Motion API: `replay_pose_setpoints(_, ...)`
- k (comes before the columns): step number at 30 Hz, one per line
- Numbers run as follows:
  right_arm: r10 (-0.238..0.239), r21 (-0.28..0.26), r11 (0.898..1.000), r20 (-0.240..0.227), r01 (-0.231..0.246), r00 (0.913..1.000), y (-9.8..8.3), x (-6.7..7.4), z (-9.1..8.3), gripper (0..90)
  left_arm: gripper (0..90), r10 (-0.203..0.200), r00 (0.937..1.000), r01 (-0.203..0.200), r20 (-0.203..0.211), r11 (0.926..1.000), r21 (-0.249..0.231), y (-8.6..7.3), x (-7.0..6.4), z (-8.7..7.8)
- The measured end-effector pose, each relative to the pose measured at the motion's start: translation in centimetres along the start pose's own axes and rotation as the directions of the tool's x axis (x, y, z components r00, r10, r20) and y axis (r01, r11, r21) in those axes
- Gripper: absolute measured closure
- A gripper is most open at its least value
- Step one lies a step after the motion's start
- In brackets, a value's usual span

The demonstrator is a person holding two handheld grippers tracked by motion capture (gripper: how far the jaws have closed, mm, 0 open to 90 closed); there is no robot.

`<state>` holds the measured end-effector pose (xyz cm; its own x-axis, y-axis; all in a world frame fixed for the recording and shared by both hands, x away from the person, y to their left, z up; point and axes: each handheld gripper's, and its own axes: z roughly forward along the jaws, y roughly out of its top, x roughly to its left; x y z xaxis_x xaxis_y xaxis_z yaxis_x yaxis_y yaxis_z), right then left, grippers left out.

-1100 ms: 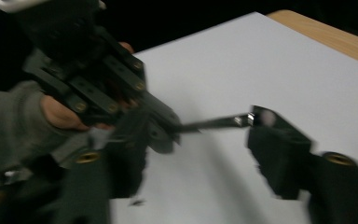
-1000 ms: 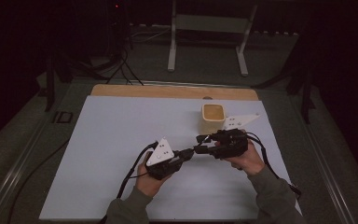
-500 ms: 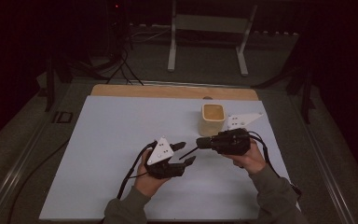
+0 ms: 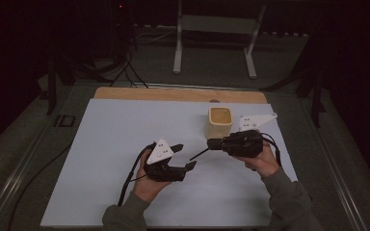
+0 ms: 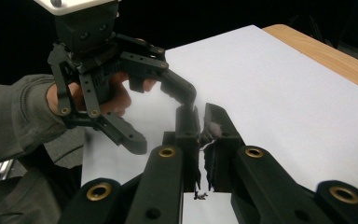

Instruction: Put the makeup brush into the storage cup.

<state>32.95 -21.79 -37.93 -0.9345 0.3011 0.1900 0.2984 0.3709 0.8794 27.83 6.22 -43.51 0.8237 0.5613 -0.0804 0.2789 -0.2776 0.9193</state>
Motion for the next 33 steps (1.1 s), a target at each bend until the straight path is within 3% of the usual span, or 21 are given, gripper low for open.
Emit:
replay_pose_setpoints(16,-0.018,0.013,1.000,0.031,0.017,0.9994,0.2,-0.2,-0.5,85.0,15.9,-0.008,0.9983,0.009,-0.057,0.9998,0.018,-0.3,0.6,-0.9)
replay_pose_setpoints(33,-0.023,0.021,1.000,0.050,0.021,0.9985,0.4,-0.5,-0.8,85.0,15.5,-0.022,0.9956,0.024,-0.091,0.9995,0.022,-1.0,1.6,-2.3)
